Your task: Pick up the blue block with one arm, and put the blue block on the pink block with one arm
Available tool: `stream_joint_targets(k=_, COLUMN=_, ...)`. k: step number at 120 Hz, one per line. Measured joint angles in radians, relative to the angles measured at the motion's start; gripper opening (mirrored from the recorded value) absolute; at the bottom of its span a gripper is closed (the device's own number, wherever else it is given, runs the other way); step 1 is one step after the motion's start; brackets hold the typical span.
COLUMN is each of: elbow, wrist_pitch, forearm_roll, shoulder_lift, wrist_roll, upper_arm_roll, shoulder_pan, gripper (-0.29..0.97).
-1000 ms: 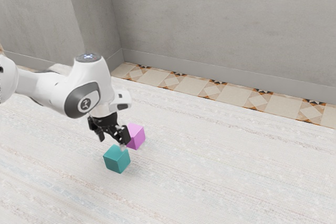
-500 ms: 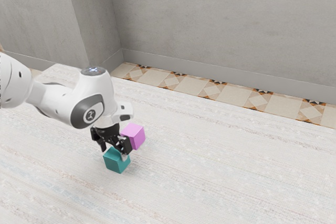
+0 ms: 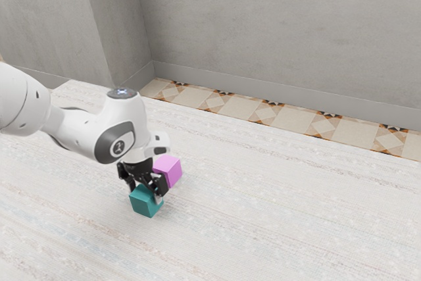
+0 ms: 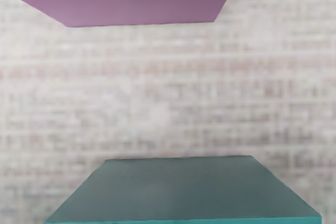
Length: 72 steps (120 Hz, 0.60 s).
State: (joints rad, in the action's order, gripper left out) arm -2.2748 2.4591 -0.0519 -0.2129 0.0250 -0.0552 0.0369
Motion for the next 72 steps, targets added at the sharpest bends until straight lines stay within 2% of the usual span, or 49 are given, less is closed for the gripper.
stream_joint_targets(k=13, elbow=0.001, wrist_pitch=0.004, forearm_roll=0.000, shoulder_lift=-0.003, wrist_roll=0.000, upper_arm_roll=0.000, shoulder_pan=0.000, gripper=0.63)
stream_joint_targets(k=35, elbow=0.001, wrist_pitch=0.006, forearm_roll=-0.001, shoulder_lift=-0.002, wrist_roll=0.000, upper_arm_roll=0.000, shoulder_pan=0.000, gripper=0.42)
stream_joint_targets(k=72, elbow=0.031, wrist_pitch=-0.046, forearm_roll=-0.011, shoulder_lift=0.071, wrist_roll=0.014, upper_arm_roll=-0.001, shoulder_pan=0.000, gripper=0.35)
